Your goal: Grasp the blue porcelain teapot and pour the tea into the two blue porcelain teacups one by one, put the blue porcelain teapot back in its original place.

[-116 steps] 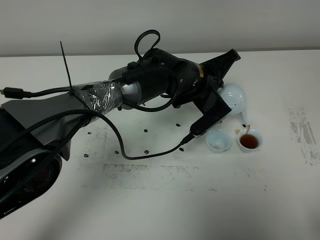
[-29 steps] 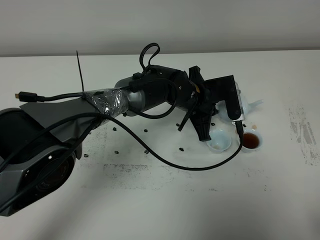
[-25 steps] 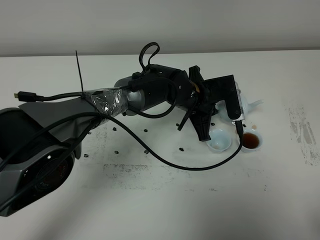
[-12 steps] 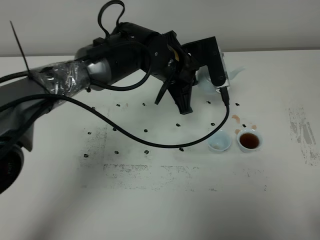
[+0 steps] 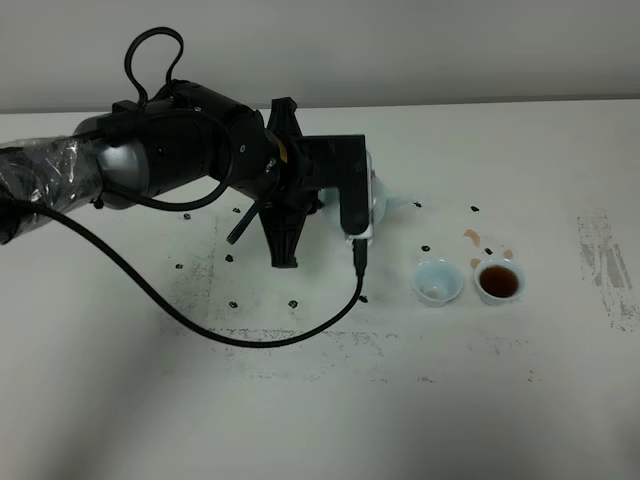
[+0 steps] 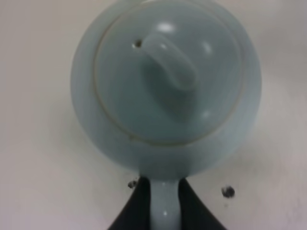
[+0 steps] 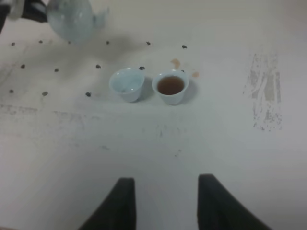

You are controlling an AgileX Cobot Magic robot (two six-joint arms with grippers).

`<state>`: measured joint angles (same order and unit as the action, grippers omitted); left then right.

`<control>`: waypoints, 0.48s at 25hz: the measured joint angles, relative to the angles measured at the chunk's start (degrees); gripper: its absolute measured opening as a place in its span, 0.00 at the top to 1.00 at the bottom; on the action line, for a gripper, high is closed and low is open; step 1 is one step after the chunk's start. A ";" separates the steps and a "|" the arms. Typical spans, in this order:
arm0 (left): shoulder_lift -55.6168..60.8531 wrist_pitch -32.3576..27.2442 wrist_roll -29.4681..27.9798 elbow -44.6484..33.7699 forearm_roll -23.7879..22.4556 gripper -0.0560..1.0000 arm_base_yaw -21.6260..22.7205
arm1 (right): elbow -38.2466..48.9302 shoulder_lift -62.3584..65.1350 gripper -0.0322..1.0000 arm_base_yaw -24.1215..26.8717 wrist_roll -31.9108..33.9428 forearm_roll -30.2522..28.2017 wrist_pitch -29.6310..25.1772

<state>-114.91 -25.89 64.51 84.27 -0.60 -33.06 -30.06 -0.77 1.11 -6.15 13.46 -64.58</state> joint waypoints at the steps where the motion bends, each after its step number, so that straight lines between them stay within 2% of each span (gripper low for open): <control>1: -0.06 0.00 3.61 -0.21 -0.07 0.91 -0.13 | 0.00 0.00 0.68 0.00 0.00 0.00 0.00; 6: -0.06 2.41 16.95 -0.21 -0.14 0.91 -1.70 | 0.00 0.00 0.68 0.00 0.00 0.02 0.00; 12: -0.33 6.53 23.57 -0.21 -0.14 0.91 -2.80 | 0.00 0.00 0.68 0.00 0.00 0.02 0.00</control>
<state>-115.23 -19.36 88.08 84.06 -0.74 -35.86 -30.06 -0.77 1.11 -6.15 13.48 -64.58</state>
